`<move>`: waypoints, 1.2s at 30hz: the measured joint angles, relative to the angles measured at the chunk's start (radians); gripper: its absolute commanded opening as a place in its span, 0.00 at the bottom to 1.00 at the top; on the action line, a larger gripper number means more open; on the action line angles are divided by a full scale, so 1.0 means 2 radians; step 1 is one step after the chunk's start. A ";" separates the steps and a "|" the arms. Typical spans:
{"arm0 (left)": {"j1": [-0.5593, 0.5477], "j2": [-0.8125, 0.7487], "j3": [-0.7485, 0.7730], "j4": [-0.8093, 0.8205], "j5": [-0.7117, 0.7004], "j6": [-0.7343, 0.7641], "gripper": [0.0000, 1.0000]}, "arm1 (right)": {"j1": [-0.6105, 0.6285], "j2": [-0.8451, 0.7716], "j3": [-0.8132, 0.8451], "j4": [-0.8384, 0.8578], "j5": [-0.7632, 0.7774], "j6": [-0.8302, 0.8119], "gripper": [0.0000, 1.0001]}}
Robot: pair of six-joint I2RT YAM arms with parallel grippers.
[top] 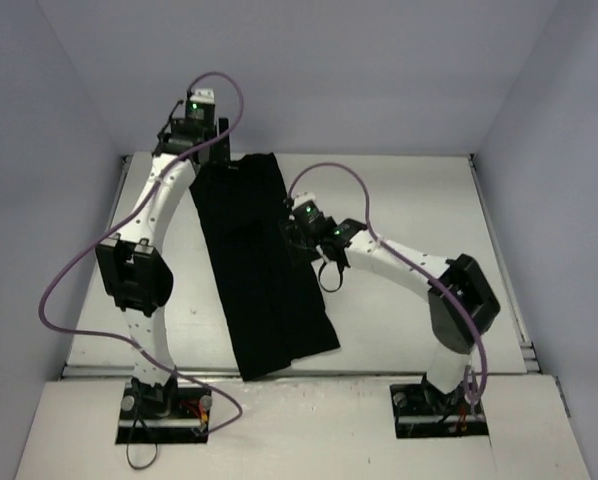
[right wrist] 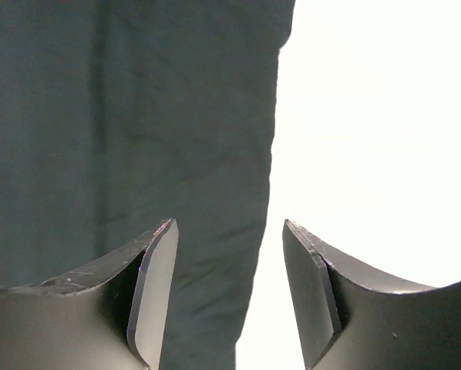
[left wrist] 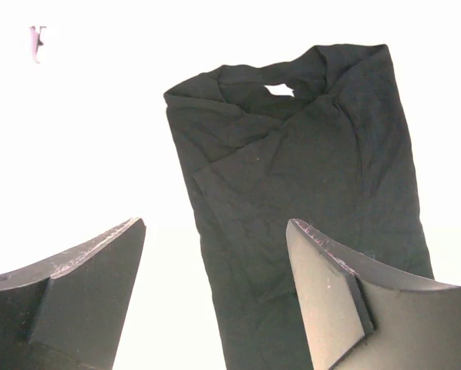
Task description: Fold and stack the t-shirts
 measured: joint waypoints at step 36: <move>-0.078 0.396 0.306 0.012 0.090 -0.046 0.72 | 0.125 0.048 -0.134 0.137 0.002 0.086 0.53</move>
